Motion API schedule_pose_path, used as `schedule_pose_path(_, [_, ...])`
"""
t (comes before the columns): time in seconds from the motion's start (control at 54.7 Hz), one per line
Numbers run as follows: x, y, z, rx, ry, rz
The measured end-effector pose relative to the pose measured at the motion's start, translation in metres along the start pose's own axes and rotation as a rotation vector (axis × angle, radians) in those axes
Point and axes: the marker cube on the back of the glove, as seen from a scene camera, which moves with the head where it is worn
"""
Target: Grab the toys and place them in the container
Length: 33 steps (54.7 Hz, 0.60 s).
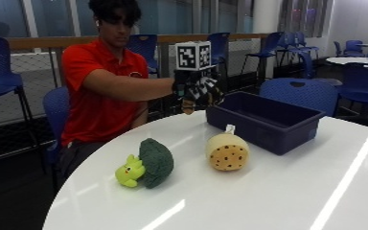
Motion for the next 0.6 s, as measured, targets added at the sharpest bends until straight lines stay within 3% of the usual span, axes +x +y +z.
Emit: schedule_pose_path(0.604, [-0.121, -0.111, -0.069, -0.053, 0.117, -0.101])
